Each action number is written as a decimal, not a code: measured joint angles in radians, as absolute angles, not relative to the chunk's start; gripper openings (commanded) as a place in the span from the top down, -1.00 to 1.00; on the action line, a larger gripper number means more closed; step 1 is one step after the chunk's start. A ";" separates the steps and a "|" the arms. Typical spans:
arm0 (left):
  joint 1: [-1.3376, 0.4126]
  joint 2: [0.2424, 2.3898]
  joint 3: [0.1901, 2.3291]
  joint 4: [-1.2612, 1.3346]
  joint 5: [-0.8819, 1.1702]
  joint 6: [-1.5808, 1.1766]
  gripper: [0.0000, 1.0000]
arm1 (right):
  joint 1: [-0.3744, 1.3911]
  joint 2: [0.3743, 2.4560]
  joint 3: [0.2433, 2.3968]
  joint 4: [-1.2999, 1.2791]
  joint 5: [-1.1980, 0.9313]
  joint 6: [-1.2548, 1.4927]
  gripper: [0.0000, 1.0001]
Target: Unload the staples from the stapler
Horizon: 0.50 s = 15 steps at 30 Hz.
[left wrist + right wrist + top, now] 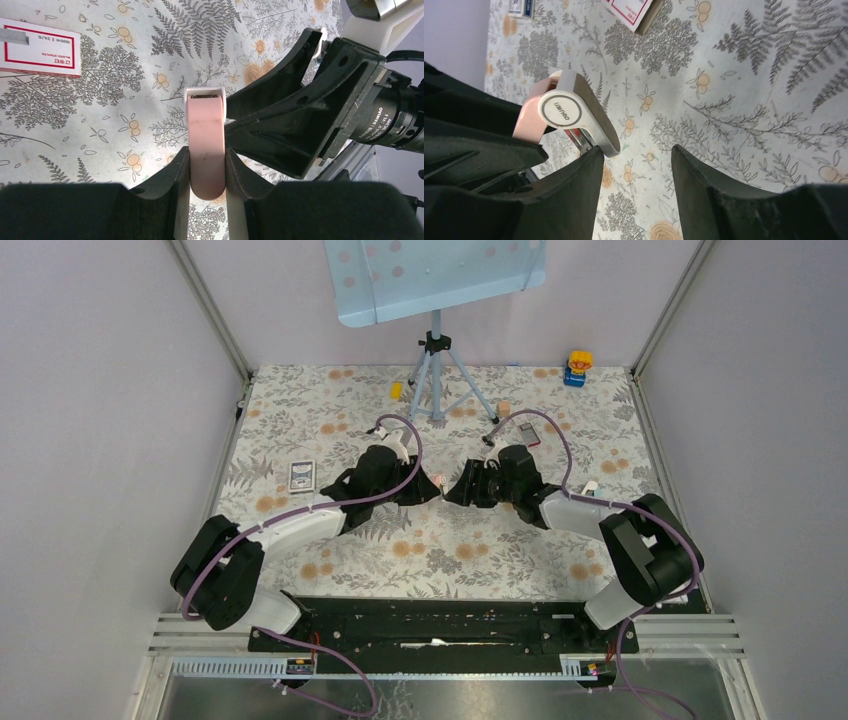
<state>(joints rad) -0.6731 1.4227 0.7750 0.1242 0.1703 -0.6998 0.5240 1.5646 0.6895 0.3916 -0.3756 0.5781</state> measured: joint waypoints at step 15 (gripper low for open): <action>-0.665 1.424 0.772 0.102 0.131 -0.674 1.00 | 0.527 1.666 0.828 0.302 -0.228 0.533 -0.20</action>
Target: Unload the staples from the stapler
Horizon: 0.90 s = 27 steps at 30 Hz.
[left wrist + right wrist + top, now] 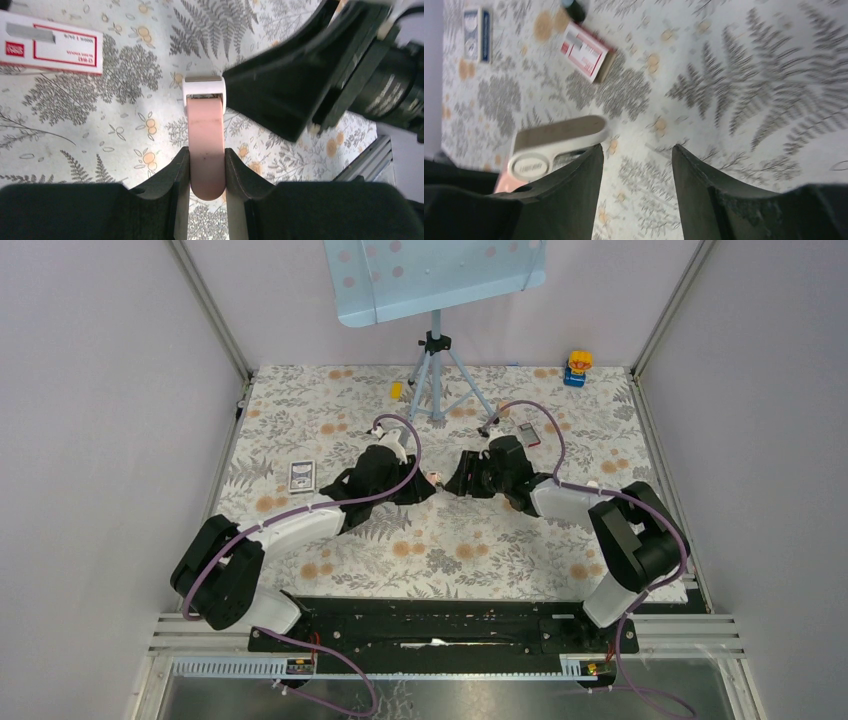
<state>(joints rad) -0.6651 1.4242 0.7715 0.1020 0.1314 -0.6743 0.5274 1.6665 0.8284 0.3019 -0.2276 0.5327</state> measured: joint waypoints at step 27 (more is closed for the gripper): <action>-0.680 1.508 0.846 0.045 0.046 -0.620 1.00 | 0.517 1.557 0.786 0.243 -0.098 0.501 -0.23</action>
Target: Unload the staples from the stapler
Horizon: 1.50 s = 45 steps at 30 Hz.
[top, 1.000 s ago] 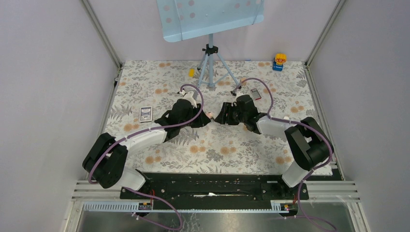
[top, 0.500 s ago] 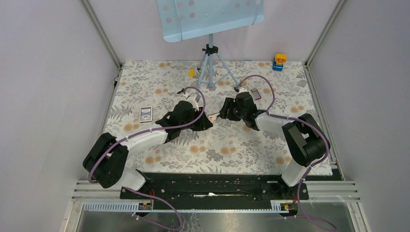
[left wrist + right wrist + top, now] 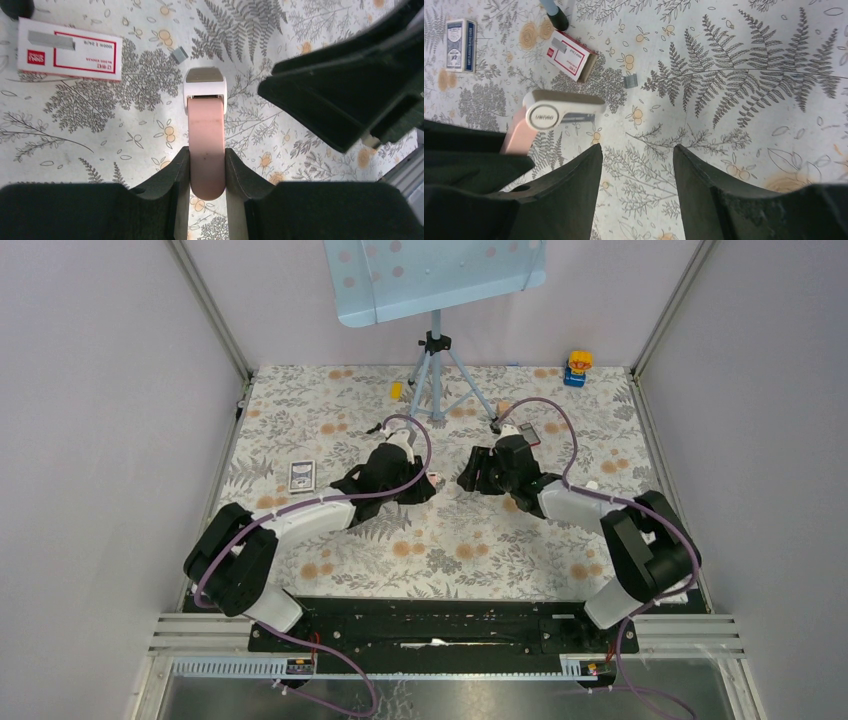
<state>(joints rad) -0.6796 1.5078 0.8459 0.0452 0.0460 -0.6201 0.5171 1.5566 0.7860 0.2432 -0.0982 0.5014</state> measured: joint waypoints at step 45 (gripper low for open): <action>-0.539 1.243 1.128 -0.545 0.224 -1.456 1.00 | 0.706 1.444 0.540 1.166 -0.405 -0.688 -0.67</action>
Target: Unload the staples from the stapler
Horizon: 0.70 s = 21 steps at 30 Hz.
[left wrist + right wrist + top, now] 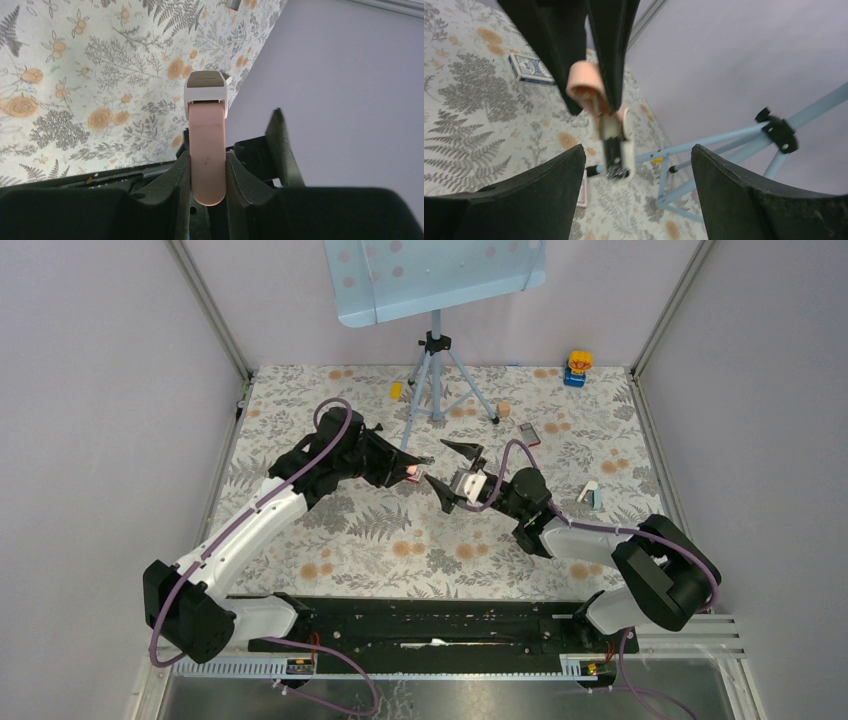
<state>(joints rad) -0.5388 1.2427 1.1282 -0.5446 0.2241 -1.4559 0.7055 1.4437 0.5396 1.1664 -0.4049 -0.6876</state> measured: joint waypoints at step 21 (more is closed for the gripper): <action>-0.529 1.204 1.085 -0.498 0.287 -1.533 1.00 | 0.750 1.534 0.628 1.105 -0.462 -0.818 -0.09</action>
<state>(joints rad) -0.5289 1.2041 1.0855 -0.4976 0.2871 -1.5326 0.7498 1.5345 0.6277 1.1053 -0.4618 -0.8185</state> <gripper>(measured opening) 0.295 0.598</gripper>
